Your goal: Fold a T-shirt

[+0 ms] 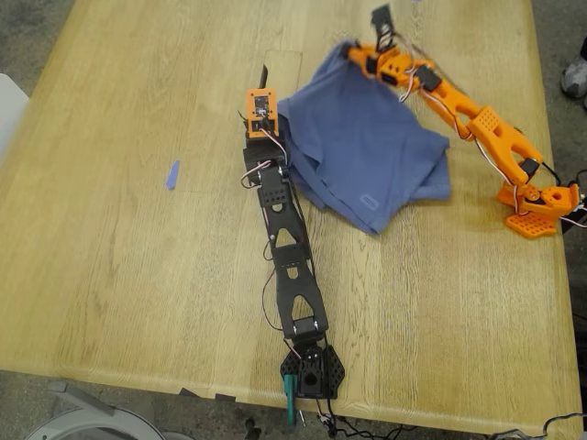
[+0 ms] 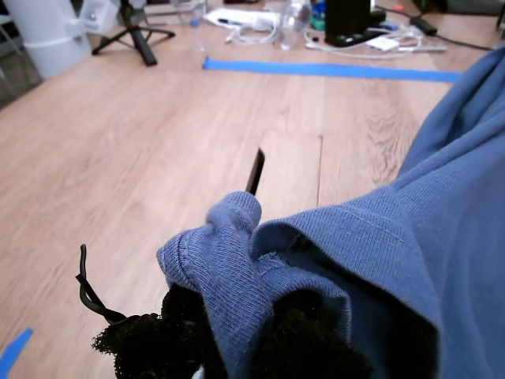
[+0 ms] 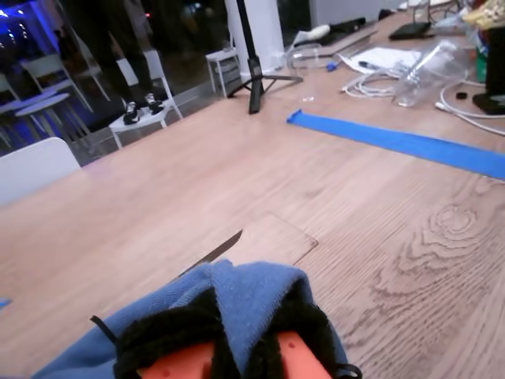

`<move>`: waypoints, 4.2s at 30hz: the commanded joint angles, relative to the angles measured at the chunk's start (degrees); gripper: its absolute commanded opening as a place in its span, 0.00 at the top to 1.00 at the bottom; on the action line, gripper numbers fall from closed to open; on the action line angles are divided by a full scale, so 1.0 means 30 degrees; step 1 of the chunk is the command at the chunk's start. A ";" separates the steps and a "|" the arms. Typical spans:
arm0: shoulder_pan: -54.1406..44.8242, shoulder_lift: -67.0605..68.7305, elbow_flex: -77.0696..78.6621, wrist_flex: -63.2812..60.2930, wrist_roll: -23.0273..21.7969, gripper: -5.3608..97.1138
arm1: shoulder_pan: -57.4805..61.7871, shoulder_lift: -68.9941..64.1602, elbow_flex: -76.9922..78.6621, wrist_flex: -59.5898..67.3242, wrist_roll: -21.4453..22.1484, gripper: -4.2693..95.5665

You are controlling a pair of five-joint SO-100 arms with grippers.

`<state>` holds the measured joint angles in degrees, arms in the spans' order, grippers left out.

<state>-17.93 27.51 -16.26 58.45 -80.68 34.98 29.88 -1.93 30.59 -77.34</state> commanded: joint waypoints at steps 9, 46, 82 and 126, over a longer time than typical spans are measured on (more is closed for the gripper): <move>-0.1758 0.4512 -0.0762 0.5859 -0.0732 0.95 | 0.1904 0.4131 -0.0352 0.6797 -0.0557 0.95; 0.8174 1.4795 0.4775 1.6670 -0.2344 0.95 | 0.0615 2.2207 1.6084 2.2002 -0.0410 0.96; 1.6318 1.5000 1.2773 1.6494 -0.2783 0.95 | -0.1260 4.1016 4.4912 1.4473 0.0029 0.96; 1.8135 1.2832 1.1543 1.6641 -0.8350 0.32 | 0.2168 4.6553 4.6553 1.4561 -0.0234 0.64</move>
<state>37.53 61.26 23.99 105.56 -107.14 41.22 169.37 140.98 74.44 -77.61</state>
